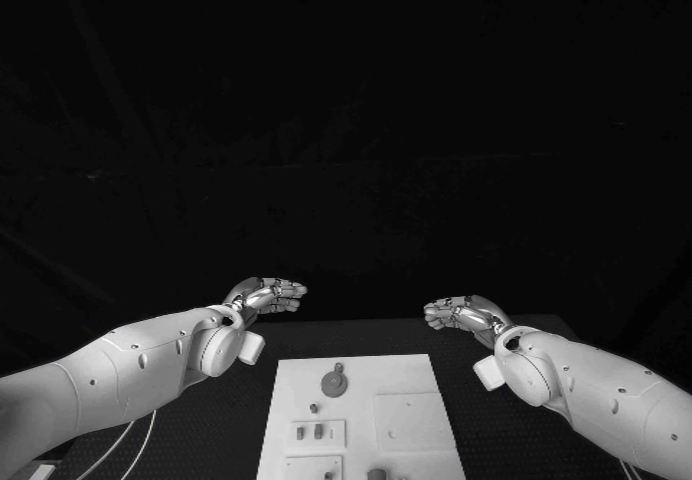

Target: Assemble the parts on the task board

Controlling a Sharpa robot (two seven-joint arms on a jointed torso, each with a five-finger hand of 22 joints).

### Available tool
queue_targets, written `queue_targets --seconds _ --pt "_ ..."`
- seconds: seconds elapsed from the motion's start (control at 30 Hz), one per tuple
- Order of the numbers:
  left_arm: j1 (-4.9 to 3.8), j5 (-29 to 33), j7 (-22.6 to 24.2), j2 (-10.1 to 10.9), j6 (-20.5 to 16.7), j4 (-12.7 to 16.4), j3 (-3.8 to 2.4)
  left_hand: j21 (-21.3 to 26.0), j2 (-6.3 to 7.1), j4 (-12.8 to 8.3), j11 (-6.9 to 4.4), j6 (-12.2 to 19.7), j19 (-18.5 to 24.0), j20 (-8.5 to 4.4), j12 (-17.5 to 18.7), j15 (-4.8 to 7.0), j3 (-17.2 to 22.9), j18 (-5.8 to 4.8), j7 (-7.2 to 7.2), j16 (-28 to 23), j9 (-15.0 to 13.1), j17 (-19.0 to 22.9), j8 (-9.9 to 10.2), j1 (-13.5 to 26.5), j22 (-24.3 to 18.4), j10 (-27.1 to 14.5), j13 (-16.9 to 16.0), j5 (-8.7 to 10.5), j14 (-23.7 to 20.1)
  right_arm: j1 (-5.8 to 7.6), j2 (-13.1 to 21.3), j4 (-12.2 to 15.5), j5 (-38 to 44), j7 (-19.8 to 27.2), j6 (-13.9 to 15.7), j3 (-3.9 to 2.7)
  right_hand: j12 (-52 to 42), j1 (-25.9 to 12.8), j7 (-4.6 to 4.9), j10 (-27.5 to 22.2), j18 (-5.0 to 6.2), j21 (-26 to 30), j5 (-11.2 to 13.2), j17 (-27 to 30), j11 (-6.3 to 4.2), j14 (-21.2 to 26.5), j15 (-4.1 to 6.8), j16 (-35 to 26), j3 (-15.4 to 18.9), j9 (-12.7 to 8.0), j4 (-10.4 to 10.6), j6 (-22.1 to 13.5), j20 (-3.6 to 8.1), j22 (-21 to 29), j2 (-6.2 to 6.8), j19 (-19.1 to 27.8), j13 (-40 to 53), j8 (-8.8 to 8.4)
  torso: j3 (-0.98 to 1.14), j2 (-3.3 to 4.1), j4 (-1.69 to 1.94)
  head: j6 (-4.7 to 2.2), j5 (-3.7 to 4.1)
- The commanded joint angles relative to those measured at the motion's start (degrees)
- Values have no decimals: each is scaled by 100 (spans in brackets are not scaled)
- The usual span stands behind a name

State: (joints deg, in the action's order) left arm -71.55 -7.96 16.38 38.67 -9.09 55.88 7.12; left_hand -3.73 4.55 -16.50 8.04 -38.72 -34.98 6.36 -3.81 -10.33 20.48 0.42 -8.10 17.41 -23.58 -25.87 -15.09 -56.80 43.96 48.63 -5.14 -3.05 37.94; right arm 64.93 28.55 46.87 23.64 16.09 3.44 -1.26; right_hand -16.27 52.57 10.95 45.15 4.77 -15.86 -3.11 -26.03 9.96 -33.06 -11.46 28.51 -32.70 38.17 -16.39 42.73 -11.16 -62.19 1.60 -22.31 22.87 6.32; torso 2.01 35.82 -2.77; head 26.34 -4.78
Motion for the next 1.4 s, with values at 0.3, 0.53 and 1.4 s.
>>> queue_targets --seconds 0.3,0.53,1.4 --pt "77 74 150 14 -174 179 -41 373 -455 1650 -804 3872 3498 -636 381 1033 -2048 -42 810 -1741 2358 2587 1509 5680 -4396 -4863 514 305 -3794 -45 74 211 -172 119 137 -8 1627 -5257 -1095 -4515 -477 1586 311 2603 -996 3306 1146 -2851 3270 -3817 1639 -4273 1116 6219 -160 2231 -2287 -632 0 -73 28 55 51" --pt "315 235 416 146 -918 900 -191 373 -455 1650 -804 3872 3498 -636 381 1033 -2048 -42 810 -1741 2358 2587 1509 5680 -4396 -4863 514 305 -3794 -124 354 955 -570 347 851 16 1627 -5257 -1095 -4515 -477 1586 311 2603 -996 3306 1146 -2851 3270 -3817 1639 -4273 1116 6219 -160 2231 -2287 -632 -99 -266 151 425 262" --pt "1139 796 1341 602 -3503 3408 -712 373 -455 1650 -804 3872 3498 -636 381 1033 -2048 -42 810 -1741 2358 2587 1509 5680 -4396 -4863 514 305 -3794 -477 1614 4308 -2364 1371 4068 126 1627 -5257 -1095 -4515 -477 1586 311 2603 -996 3306 1146 -2851 3270 -3817 1639 -4273 1116 6219 -160 2231 -2287 -632 -201 -464 277 804 478"
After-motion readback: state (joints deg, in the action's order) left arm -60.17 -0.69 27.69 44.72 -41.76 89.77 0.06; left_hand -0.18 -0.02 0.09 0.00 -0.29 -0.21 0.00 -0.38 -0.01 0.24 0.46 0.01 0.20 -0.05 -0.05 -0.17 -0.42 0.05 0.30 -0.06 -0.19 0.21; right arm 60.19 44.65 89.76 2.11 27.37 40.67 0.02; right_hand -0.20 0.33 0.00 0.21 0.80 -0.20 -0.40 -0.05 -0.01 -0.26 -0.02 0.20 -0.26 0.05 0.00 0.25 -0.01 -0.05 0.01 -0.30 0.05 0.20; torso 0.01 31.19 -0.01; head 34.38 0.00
